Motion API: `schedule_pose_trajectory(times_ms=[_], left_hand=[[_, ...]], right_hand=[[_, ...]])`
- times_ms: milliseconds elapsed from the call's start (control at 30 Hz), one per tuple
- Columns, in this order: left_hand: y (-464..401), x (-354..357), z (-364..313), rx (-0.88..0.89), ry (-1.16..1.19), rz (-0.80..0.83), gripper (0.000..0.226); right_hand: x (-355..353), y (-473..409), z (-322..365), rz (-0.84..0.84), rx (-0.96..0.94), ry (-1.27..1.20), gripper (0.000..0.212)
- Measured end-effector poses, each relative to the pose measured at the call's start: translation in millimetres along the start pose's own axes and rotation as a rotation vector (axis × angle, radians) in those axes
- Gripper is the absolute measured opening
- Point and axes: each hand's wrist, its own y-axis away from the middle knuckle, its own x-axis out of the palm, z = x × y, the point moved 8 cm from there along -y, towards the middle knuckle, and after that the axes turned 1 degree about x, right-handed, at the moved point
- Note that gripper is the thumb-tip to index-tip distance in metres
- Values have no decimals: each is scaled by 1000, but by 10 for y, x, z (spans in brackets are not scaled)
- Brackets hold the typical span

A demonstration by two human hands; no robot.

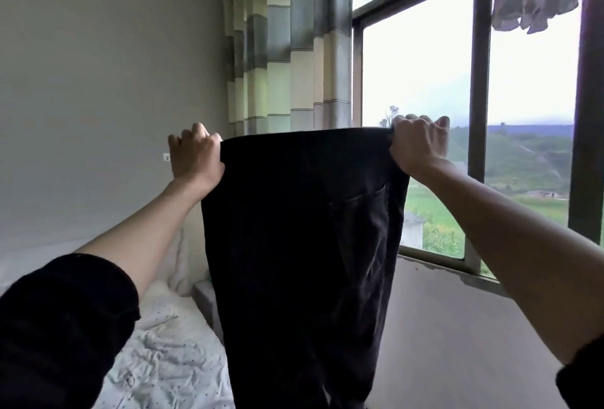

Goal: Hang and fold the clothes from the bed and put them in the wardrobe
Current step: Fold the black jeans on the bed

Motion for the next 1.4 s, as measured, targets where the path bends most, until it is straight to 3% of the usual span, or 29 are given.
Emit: schedule_pose_trajectory(times_ms=[267,400,533,700,800,867,967,1033,1200,1300,1400], left_hand=[[920,681,535,-12,-90,309,22],[1311,731,1214,-127,-127,365,23],[1998,706,2152,-279,-115,472,23],[3483,759,3425,-582,143,721,26],[4367,578,4074,-755,236,768,23],[4880,500,4366,-850,310,800,21],[5986,318,4779,-1019,393,971,18],[6617,174,4765,-1111,470,1068,11],[7719,-321,4646,-1392,576,1214,9],[7987,-527,4460,-1534,644,1171,12],[8241,-677,4249,-1686,677,1093,22]], right_hand=[[502,870,468,219,-82,-94,17],[365,1273,1043,343,-110,-203,22],[25,1761,1998,510,-295,-306,26],[-152,3119,3488,713,-559,-377,30],[-151,4180,4217,927,-665,-424,26],[-139,4845,4487,1069,-696,-452,13],[-287,6138,4925,1342,-758,-474,25],[-364,6756,5033,1434,-771,-451,10],[-581,7567,5380,1483,-836,-475,23],[-637,7737,5473,1478,-758,-536,21],[-670,8095,5420,1678,-680,-585,25]])
